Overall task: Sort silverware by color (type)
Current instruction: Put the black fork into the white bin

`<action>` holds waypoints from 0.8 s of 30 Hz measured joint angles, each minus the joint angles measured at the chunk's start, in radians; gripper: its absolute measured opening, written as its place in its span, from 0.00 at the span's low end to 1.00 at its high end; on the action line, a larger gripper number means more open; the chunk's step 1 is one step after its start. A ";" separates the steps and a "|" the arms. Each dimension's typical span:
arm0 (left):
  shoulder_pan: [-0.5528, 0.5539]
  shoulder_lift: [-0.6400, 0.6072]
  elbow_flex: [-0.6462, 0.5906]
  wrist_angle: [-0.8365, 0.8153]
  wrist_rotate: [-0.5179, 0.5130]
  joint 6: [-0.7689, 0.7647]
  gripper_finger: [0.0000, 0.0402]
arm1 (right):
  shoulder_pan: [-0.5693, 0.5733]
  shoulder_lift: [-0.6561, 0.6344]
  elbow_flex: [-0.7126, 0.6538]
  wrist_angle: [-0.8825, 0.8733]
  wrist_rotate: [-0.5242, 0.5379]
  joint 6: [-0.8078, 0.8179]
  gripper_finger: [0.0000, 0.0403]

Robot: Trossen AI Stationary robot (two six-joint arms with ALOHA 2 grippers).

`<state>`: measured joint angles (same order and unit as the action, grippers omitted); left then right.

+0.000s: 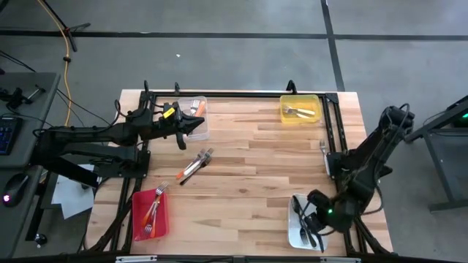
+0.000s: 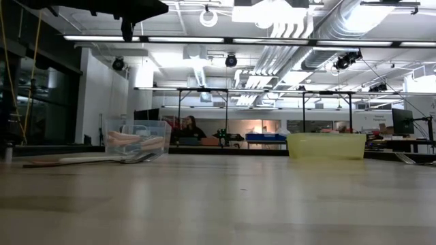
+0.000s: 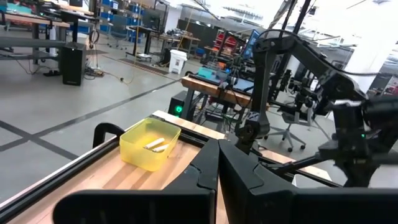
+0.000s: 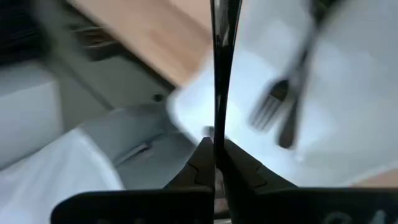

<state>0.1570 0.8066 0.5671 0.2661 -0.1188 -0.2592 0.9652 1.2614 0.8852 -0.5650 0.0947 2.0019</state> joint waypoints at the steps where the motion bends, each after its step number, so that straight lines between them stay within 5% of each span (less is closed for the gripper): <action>1: 0.000 0.000 0.000 0.000 0.000 0.000 0.00 | 0.002 0.020 0.000 -0.008 -0.020 0.024 0.00; 13: 0.000 0.000 0.000 0.001 -0.001 0.000 0.00 | -0.057 0.109 0.000 -0.051 -0.049 0.081 0.00; 17: 0.000 0.000 0.000 0.001 -0.001 -0.002 0.00 | -0.078 0.112 0.000 -0.092 -0.129 0.023 0.00; 24: 0.000 0.000 0.000 0.000 -0.001 -0.021 0.00 | -0.080 0.115 0.000 -0.090 -0.107 -0.075 0.00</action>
<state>0.1570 0.8066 0.5671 0.2665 -0.1196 -0.2801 0.8852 1.3763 0.8852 -0.6548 -0.0127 1.9265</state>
